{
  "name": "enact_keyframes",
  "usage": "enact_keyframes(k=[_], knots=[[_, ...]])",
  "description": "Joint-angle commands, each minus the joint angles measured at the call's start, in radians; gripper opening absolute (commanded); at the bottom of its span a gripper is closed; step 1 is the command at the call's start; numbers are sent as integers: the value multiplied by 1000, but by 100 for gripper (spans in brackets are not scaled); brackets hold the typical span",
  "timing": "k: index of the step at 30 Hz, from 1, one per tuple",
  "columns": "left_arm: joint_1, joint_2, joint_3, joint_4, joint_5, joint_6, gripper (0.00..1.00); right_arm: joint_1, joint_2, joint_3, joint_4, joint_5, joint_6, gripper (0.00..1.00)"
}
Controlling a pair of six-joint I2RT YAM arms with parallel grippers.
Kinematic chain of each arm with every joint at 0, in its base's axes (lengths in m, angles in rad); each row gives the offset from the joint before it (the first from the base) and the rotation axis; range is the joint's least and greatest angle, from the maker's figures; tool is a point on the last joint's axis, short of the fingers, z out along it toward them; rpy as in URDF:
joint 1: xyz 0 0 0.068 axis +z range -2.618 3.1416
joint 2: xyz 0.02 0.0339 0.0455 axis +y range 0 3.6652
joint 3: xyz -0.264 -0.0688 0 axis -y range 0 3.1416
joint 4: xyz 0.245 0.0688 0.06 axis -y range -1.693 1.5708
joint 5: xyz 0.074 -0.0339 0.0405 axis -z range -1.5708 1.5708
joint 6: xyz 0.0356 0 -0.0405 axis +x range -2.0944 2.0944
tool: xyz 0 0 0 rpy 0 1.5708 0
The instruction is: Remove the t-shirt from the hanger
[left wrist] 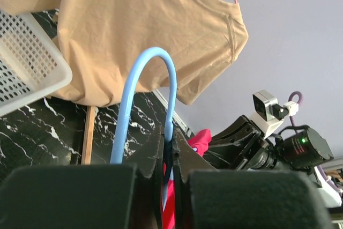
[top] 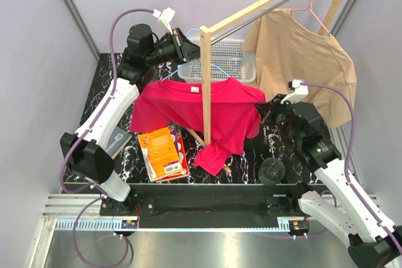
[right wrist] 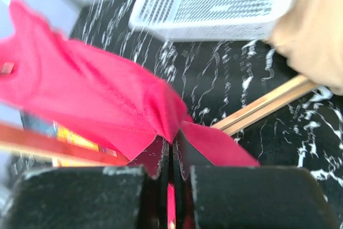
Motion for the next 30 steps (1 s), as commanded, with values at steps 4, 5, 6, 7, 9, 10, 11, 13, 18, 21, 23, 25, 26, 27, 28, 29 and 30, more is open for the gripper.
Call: enact_keyframes(k=[4,5,6,7,9,10,11,13,18,21,23,25,26,27,28,29,30], knots=[[69,-33,-7,211,-59,-147,0,6,-137,-26,-150,508,413,0],[76,-31,-13,228,-60,-158,0,6,-152,-35,-200,574,449,0],[90,-31,-13,233,-63,-173,0,5,-182,-43,-224,598,486,0],[95,-30,-13,237,-62,-178,0,5,-196,-61,-245,618,553,0],[107,-28,-11,250,-53,-191,0,5,-238,-83,-293,651,613,0],[110,-27,-13,253,-50,-194,0,6,-253,-109,-316,661,703,0],[113,-25,-13,260,-45,-201,0,5,-270,-123,-351,676,742,0],[121,-22,-10,262,-39,-210,0,5,-321,-167,-357,678,799,0],[126,-22,-11,277,-27,-224,0,5,-258,-161,-210,575,564,0],[126,-11,-5,294,-10,-239,0,6,-148,-94,-109,379,359,4],[126,-11,-8,293,-7,-239,0,5,-100,-74,-8,164,261,11],[126,-13,-7,282,-1,-234,0,5,-45,-46,38,-18,164,45],[126,-11,-2,273,1,-222,0,5,-14,-39,47,-83,137,62],[126,-10,5,258,2,-213,0,6,-3,-20,46,-120,103,83],[126,-8,21,227,4,-202,0,5,4,-11,29,-155,94,93],[124,-8,25,218,6,-188,0,6,7,-6,19,-161,86,99],[126,-11,24,213,9,-185,0,6,1,1,6,-160,78,100]])
